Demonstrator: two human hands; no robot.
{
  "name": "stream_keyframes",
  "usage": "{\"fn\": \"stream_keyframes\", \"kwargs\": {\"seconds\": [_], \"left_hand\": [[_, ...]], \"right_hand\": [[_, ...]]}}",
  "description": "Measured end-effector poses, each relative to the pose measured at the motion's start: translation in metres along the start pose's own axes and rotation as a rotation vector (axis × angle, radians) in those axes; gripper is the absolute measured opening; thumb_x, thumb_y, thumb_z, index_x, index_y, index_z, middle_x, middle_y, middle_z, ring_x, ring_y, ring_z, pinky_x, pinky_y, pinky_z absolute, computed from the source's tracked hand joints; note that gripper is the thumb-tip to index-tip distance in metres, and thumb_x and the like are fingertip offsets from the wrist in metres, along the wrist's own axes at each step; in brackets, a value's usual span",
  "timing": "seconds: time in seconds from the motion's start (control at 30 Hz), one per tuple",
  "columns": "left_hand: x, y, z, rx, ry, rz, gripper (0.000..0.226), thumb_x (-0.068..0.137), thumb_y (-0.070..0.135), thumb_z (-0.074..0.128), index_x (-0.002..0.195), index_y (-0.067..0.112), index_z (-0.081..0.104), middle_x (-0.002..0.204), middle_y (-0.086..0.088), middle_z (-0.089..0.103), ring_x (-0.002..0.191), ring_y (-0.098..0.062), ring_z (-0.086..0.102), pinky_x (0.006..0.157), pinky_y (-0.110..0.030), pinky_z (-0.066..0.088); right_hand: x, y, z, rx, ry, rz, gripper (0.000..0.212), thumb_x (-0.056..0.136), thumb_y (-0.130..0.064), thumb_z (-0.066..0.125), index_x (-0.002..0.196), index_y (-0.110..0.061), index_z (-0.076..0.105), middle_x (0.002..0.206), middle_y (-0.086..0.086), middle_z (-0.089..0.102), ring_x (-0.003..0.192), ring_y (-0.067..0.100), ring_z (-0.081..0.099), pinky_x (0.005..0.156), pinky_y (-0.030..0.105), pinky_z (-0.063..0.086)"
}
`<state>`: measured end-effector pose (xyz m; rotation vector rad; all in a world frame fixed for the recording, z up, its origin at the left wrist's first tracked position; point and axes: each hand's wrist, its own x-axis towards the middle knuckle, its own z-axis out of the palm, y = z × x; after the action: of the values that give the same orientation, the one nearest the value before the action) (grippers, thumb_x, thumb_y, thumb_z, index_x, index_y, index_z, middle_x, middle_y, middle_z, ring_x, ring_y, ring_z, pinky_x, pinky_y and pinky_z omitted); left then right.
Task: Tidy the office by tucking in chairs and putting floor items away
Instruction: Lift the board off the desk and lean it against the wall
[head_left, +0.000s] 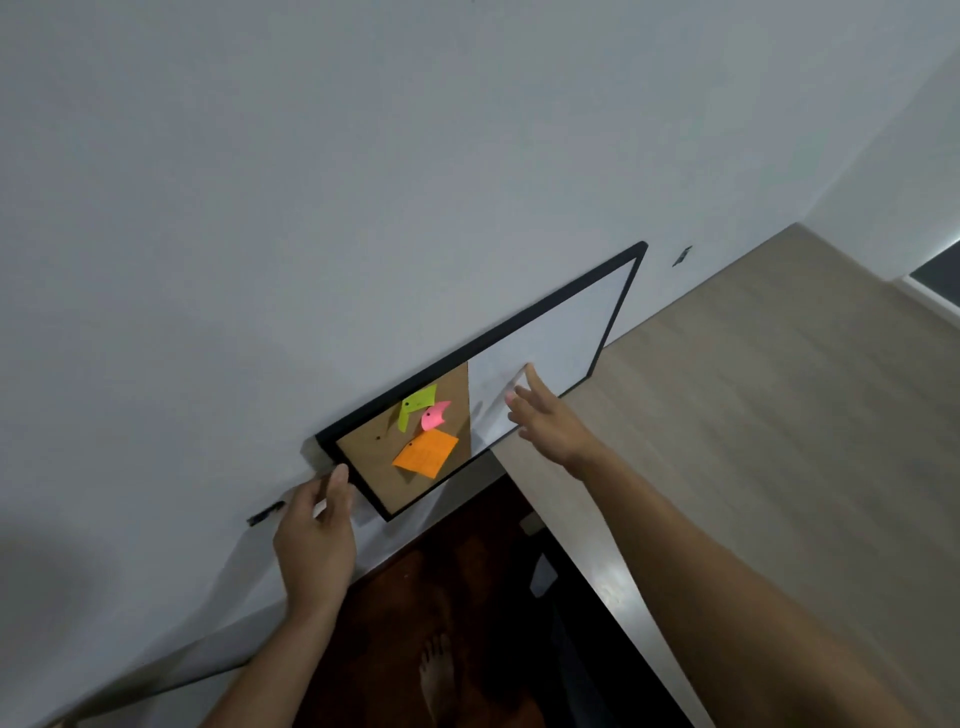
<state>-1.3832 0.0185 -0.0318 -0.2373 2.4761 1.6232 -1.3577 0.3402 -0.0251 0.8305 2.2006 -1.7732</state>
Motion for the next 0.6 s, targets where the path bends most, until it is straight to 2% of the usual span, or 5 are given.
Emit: {"fn": "stream_keyframes", "kwargs": {"seconds": [0.1, 0.27, 0.33, 0.47, 0.6], "left_hand": [[0.007, 0.0, 0.025, -0.022, -0.089, -0.032, 0.061, 0.095, 0.081, 0.047, 0.116, 0.03, 0.075, 0.114, 0.008, 0.079, 0.111, -0.009, 0.074, 0.099, -0.049, 0.061], [0.008, 0.021, 0.066, -0.152, -0.161, -0.101, 0.047, 0.107, 0.055, 0.048, 0.118, 0.018, 0.075, 0.114, 0.008, 0.078, 0.104, -0.008, 0.078, 0.091, -0.031, 0.061], [0.008, 0.023, 0.08, -0.162, -0.216, -0.108, 0.041, 0.107, 0.055, 0.049, 0.11, 0.026, 0.077, 0.109, 0.012, 0.078, 0.108, -0.013, 0.077, 0.097, -0.037, 0.06], [0.008, 0.032, 0.103, -0.028, -0.359, -0.067, 0.042, 0.109, 0.03, 0.05, 0.147, 0.02, 0.062, 0.147, 0.002, 0.065, 0.137, -0.015, 0.06, 0.114, -0.033, 0.048], [0.015, 0.043, 0.124, -0.043, -0.507, -0.069, 0.054, 0.106, 0.013, 0.05, 0.16, 0.023, 0.046, 0.159, 0.003, 0.054, 0.145, -0.012, 0.052, 0.11, -0.023, 0.041]], "right_hand": [[-0.01, -0.01, 0.0, 0.042, 0.031, -0.041, 0.075, 0.104, -0.066, 0.042, 0.167, -0.045, 0.006, 0.175, -0.001, 0.026, 0.149, 0.024, 0.048, 0.126, 0.052, 0.037], [-0.015, -0.028, -0.014, 0.13, 0.076, -0.06, 0.07, 0.106, -0.066, 0.033, 0.168, -0.041, 0.012, 0.176, -0.004, 0.021, 0.147, 0.028, 0.05, 0.122, 0.046, 0.042], [-0.012, -0.036, -0.022, 0.13, 0.093, -0.055, 0.073, 0.105, -0.07, 0.029, 0.168, -0.04, 0.011, 0.176, -0.003, 0.022, 0.147, 0.028, 0.05, 0.12, 0.044, 0.043], [0.002, -0.047, -0.035, 0.148, 0.134, -0.036, 0.081, 0.101, -0.077, 0.02, 0.169, -0.033, 0.012, 0.175, 0.002, 0.025, 0.15, 0.032, 0.046, 0.122, 0.046, 0.041], [0.019, -0.054, -0.049, 0.164, 0.207, -0.017, 0.091, 0.096, -0.083, 0.016, 0.169, -0.029, 0.017, 0.175, 0.005, 0.025, 0.154, 0.032, 0.039, 0.121, 0.048, 0.041]]}}
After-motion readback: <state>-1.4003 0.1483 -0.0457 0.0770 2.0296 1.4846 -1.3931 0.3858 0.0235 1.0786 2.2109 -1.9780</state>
